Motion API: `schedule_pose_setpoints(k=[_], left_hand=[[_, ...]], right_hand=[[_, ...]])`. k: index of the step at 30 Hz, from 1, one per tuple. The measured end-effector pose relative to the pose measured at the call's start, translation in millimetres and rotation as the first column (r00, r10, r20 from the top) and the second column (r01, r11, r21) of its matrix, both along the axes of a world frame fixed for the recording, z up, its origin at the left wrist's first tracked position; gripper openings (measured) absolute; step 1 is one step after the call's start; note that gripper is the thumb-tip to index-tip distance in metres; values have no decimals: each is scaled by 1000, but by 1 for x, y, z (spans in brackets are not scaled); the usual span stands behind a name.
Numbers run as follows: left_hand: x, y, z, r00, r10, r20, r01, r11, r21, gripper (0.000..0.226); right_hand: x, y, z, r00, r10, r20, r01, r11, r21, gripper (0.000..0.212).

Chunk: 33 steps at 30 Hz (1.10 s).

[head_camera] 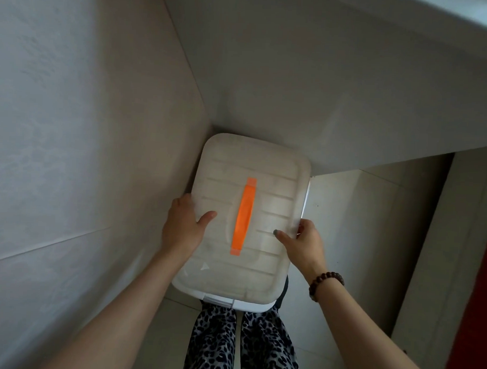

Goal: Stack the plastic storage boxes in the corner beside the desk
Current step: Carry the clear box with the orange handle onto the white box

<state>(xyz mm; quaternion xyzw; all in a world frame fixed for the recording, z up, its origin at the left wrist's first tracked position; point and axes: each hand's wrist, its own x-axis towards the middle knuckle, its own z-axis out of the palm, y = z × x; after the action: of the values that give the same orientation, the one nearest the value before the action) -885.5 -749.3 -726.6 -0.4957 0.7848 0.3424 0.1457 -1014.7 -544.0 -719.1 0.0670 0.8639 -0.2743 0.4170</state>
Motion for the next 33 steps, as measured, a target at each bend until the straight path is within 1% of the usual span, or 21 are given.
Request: schedule_pose_setpoints(k=[9,14,17,19,21,22,25,27,28,30,32,33], left_hand=[[-11,-17,-3,999,-33,18,33,999,-10,59],[-12,-13,-3,1000,-16,25,16,1000,-16,59],[-11,-10,0,999,-13,34,14,1000,-23,59],[-11,-8,3,998,-13,53,14,1000,-19,63],[-11,-6,8,996,-28,86,28,1000,6,71],[-11,-5,10,993,-45,107,43,999,21,75],[-9,-7,19,972,-126,197,118,992,52,85],[-9,-6,30,958,-167,233,156,986,66,87],[-8,-3,35,955,-180,235,170,983,64,85],[-7,7,49,953,-206,223,201,979,46,75],[-6,22,66,963,-200,182,198,980,35,65],[-6,30,74,972,-181,151,178,984,33,62]], right_hand=[[-7,-13,-3,1000,22,-15,-21,999,26,41],[-5,-12,-5,999,36,-18,-35,999,42,41],[-5,-11,-6,997,72,-17,-71,996,57,44],[-6,-11,-4,993,116,-16,-114,991,70,51],[-8,-12,0,982,190,12,-190,976,105,62],[-9,-12,3,971,237,31,-239,963,126,63],[-16,-14,12,924,371,90,-381,906,182,44],[-21,-13,21,890,444,105,-457,863,217,36],[-23,-13,26,872,477,106,-488,841,233,36],[-25,-12,38,844,528,99,-535,808,247,46],[-24,-11,55,834,544,86,-548,805,228,59],[-22,-11,64,836,542,86,-547,811,208,61]])
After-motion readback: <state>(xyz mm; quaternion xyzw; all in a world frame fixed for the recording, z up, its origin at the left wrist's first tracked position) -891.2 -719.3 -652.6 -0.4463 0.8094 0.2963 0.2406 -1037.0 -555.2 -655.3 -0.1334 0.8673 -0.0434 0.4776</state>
